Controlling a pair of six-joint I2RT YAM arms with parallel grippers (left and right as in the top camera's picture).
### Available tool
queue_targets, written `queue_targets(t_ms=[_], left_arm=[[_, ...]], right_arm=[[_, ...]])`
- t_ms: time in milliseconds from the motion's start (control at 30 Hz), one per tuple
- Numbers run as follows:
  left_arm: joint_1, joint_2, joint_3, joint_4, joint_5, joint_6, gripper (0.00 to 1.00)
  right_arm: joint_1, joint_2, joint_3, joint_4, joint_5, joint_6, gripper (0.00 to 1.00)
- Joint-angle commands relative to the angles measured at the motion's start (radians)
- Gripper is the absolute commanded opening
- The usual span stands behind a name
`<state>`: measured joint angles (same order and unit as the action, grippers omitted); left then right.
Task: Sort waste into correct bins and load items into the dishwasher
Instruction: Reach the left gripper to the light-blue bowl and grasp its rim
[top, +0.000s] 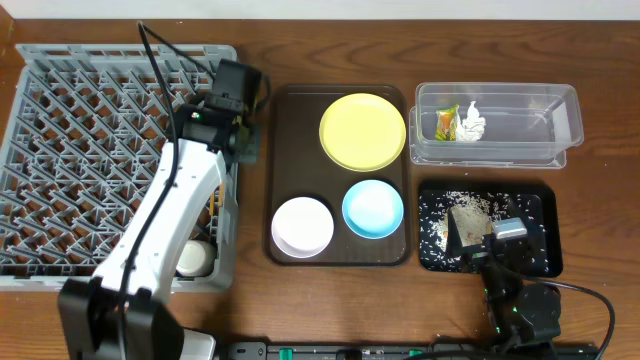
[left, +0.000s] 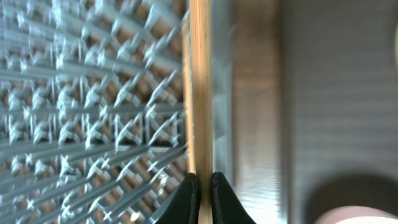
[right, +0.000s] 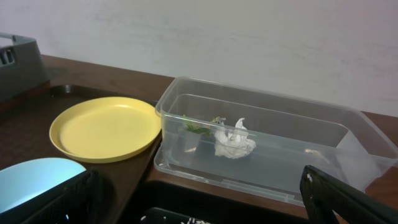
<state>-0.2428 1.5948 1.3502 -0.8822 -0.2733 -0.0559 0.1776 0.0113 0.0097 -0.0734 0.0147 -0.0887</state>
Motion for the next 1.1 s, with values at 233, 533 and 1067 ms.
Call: queue_targets(t_ms=[233,533,1067], left_arm=[[0.070,0.067,-0.040,0.002,-0.009,-0.008,0.53],[-0.002,-0.085,0.055,-0.056,0.468,-0.008,0.69],[-0.282,0.001,0.019,0.024,0.566,-0.253,0.59]], right_arm=[[-0.012,-0.003,-0.004,0.001,-0.005,-0.010,0.99],[-0.012,-0.003,-0.004,0.001,-0.005,-0.010,0.99],[-0.012,-0.003,-0.004,0.001,-0.005,-0.010,0.99]])
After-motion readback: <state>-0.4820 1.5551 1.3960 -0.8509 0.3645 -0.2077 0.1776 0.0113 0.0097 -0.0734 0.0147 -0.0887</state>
